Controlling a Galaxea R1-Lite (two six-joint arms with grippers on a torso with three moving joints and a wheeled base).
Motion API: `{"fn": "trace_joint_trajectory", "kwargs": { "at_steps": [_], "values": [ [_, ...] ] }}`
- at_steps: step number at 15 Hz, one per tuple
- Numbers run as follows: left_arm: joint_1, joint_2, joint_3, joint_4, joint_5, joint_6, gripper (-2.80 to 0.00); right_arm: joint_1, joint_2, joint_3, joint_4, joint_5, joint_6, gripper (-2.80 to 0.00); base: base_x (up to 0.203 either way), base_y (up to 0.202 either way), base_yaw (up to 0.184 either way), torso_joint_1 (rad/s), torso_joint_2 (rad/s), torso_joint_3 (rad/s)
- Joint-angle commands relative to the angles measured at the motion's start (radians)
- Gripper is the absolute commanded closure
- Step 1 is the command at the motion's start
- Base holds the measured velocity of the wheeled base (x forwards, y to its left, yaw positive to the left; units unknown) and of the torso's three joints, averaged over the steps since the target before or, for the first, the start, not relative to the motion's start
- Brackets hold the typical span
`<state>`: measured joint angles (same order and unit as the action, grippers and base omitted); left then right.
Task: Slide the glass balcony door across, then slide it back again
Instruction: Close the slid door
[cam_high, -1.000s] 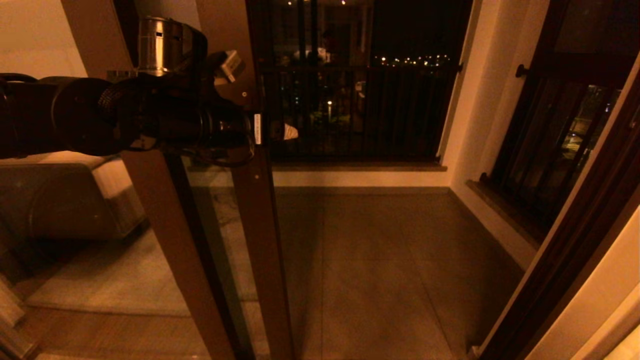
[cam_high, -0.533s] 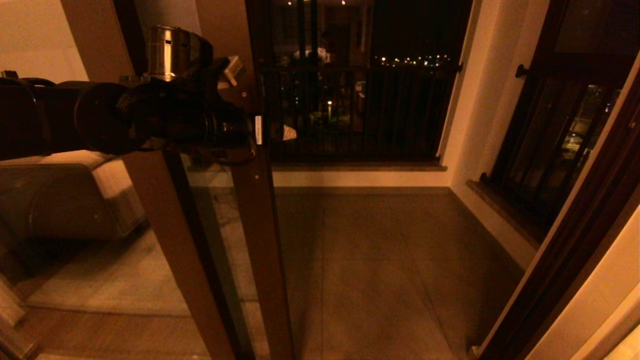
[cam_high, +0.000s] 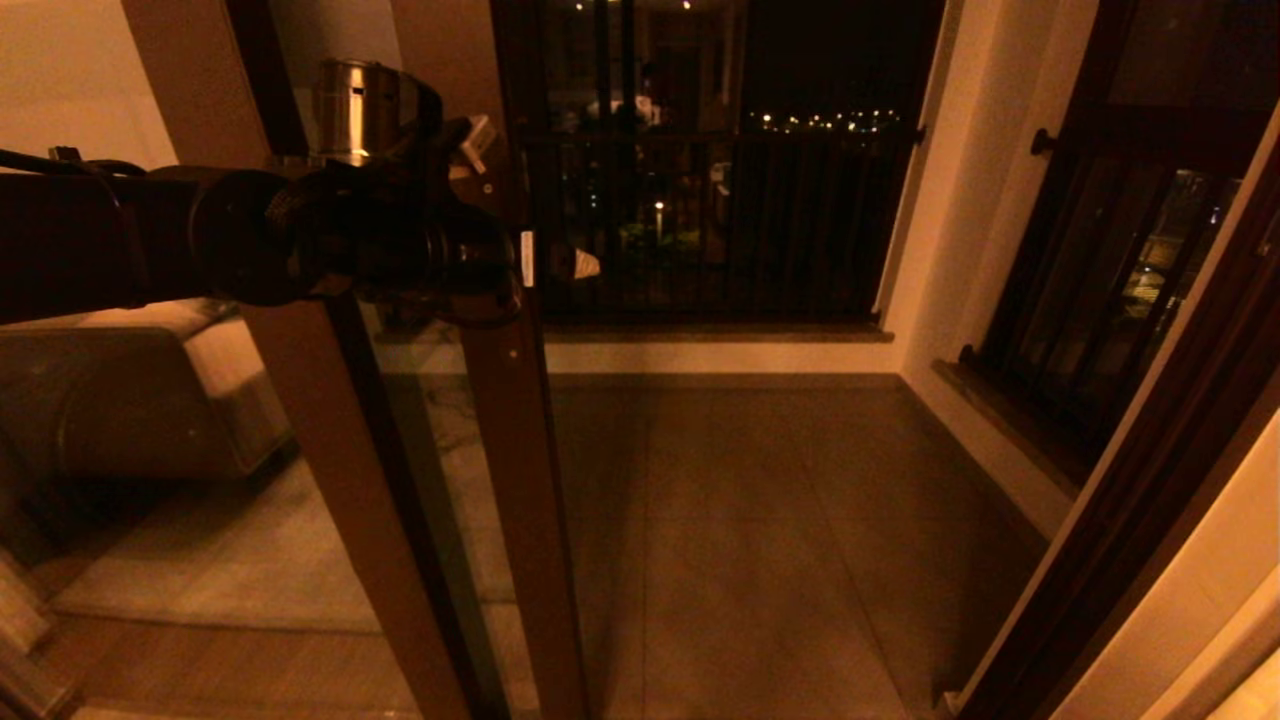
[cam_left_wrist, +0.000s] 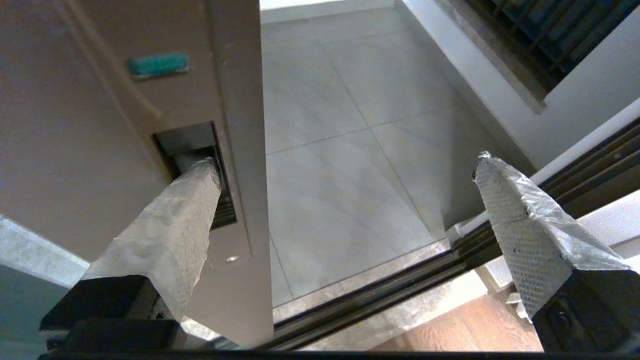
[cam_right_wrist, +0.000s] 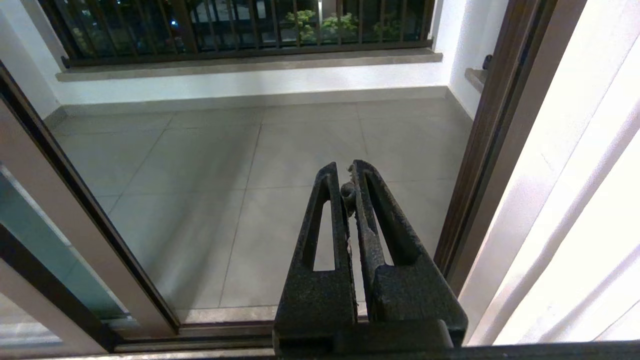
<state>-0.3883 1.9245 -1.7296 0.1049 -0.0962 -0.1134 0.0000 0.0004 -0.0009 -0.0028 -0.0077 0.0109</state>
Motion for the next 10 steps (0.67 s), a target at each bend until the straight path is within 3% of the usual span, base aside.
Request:
{"fn": "trace_joint_trajectory", "kwargs": {
  "at_steps": [1, 10],
  "values": [
    [-0.008, 0.008, -0.008, 0.001, 0.000, 0.000, -2.80, 0.000, 0.000, -0.001, 0.000, 0.000, 0.000, 0.00, 0.000, 0.000, 0.000, 0.000, 0.00, 0.000],
    [-0.045, 0.022, -0.045, 0.004, -0.019, 0.000, -2.80, 0.000, 0.000, -0.001, 0.000, 0.000, 0.000, 0.00, 0.000, 0.000, 0.000, 0.000, 0.00, 0.000]
  ]
}}
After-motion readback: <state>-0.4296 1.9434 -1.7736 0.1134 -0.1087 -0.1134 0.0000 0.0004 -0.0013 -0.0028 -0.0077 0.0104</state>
